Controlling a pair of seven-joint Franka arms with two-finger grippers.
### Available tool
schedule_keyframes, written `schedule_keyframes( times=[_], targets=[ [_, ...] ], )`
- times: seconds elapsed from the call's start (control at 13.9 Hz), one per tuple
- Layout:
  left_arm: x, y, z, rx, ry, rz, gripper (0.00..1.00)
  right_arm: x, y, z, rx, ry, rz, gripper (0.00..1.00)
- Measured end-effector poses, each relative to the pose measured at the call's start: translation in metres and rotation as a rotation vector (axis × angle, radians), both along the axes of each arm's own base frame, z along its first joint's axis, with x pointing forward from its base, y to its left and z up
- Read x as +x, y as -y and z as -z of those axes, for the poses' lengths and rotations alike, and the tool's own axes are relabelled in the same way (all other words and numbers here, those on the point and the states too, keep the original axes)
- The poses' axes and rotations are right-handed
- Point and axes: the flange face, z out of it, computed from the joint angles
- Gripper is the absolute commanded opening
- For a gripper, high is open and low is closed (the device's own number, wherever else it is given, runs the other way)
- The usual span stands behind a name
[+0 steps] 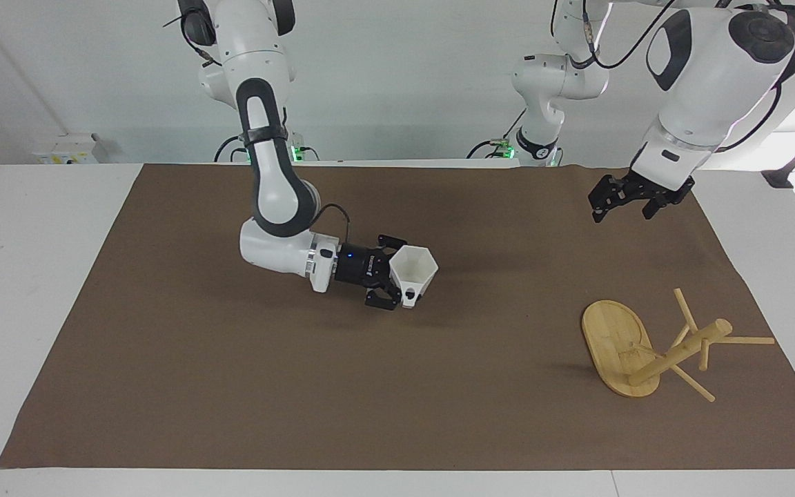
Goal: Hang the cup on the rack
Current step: 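Lift the mug with the right gripper while the left gripper approaches, then grasp the mug with the left gripper from the right gripper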
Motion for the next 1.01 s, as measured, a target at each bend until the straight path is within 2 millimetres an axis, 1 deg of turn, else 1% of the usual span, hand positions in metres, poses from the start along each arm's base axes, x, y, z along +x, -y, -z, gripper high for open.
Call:
schedule_keyframes(
  times=[0.07,0.14,0.29,0.43,0.5,0.65,0.86,1.01],
  targets=[
    [-0.002,0.012,0.004,-0.003,0.015,-0.014,1.0,-0.005,-0.012,0.0,-0.011,0.004,-0.008,0.26],
    [-0.003,0.029,0.011,-0.008,0.035,-0.031,1.0,-0.01,-0.024,0.001,-0.012,0.008,-0.019,0.26],
    [-0.013,0.069,0.03,-0.012,0.045,-0.083,1.0,-0.02,-0.046,0.0,0.023,0.028,-0.022,0.26],
    [-0.022,0.104,0.047,-0.006,0.034,-0.12,1.0,-0.029,-0.064,-0.001,0.044,0.057,-0.032,0.26],
    [-0.025,0.115,0.052,-0.005,0.032,-0.148,1.0,-0.033,-0.071,-0.001,0.046,0.069,-0.043,0.26],
    [-0.028,0.13,0.056,-0.013,0.038,-0.221,1.0,-0.038,-0.078,0.0,0.036,0.088,-0.056,0.26],
    [-0.034,0.145,0.055,-0.036,0.041,-0.273,1.0,-0.038,-0.078,0.003,0.013,0.094,-0.042,0.26],
    [-0.039,0.158,0.058,-0.045,0.049,-0.3,1.0,-0.038,-0.077,0.003,0.012,0.095,-0.041,0.26]
  ],
)
